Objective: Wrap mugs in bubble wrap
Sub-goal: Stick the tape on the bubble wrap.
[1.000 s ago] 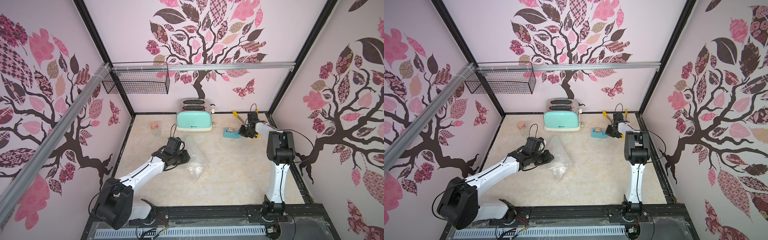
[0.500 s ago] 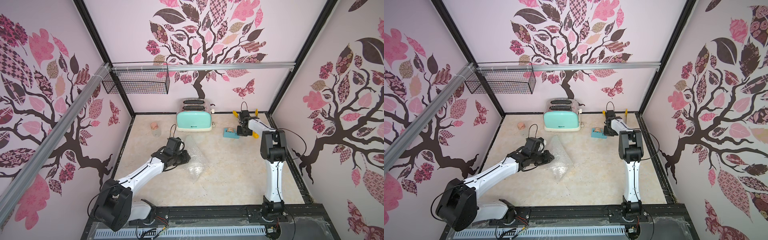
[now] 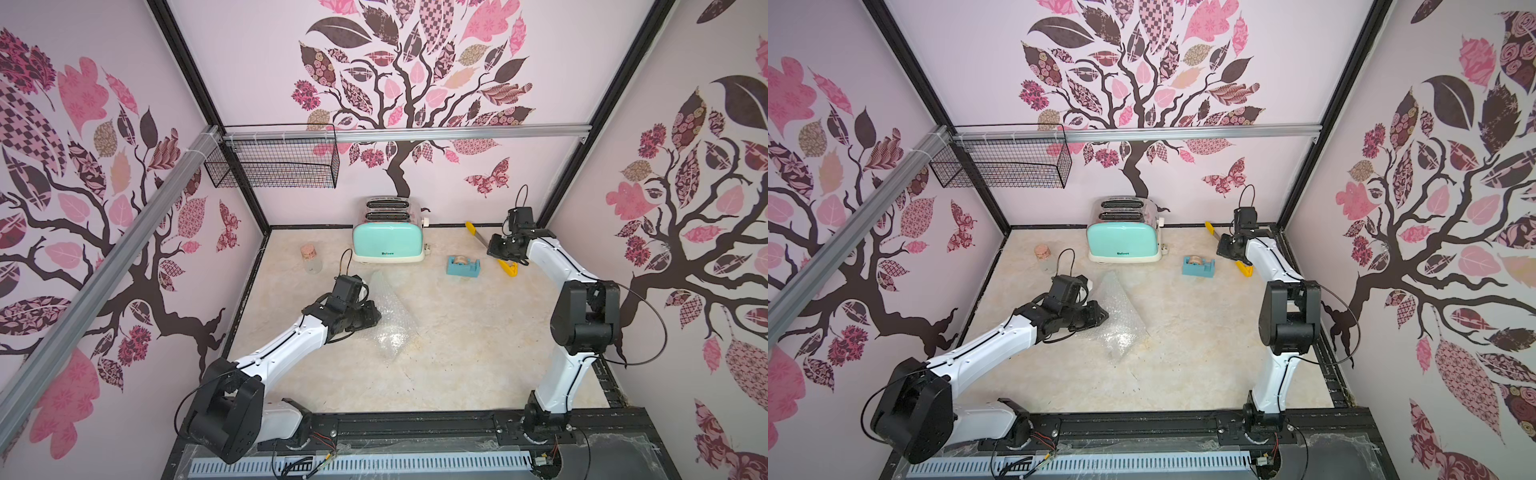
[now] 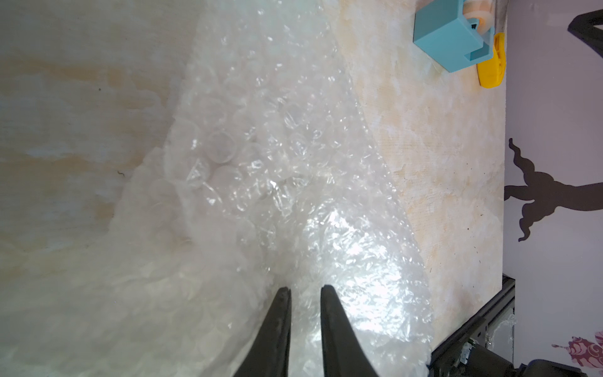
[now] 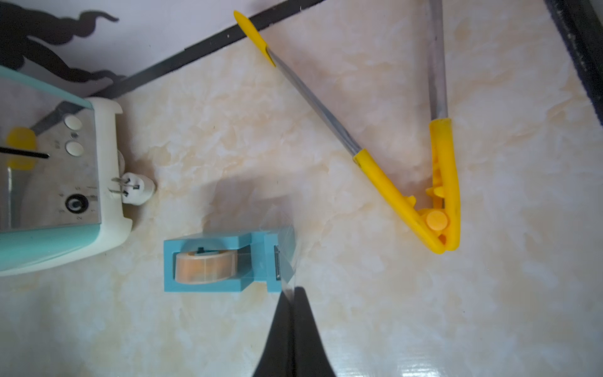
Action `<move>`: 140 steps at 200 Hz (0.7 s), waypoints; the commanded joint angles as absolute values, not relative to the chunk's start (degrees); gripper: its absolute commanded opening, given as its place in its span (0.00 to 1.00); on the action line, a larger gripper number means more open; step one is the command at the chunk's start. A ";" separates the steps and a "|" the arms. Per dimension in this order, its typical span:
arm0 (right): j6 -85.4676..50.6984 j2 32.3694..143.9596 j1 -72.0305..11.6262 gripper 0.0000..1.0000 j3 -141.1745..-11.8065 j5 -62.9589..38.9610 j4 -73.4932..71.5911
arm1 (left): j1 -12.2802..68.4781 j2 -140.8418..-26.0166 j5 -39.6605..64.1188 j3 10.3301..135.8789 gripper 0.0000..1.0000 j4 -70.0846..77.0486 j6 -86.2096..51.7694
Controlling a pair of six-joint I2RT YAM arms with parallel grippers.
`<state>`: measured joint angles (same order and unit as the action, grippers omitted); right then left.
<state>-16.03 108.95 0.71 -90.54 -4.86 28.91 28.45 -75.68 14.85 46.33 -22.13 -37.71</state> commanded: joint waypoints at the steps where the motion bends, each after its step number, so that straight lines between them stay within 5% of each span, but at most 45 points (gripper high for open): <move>1: -18.16 105.95 1.56 0.00 -88.14 -8.48 26.43 | 28.65 -74.62 15.12 45.92 0.21 -22.35 -37.45; 87: -22.04 98.01 1.73 0.00 -81.50 -25.54 20.19 | 28.65 -75.69 14.59 46.14 0.21 -22.59 -37.46; 140: -24.07 89.37 -8.65 0.00 -76.73 -40.92 19.45 | 28.56 -76.28 14.08 46.29 0.21 -22.68 -37.54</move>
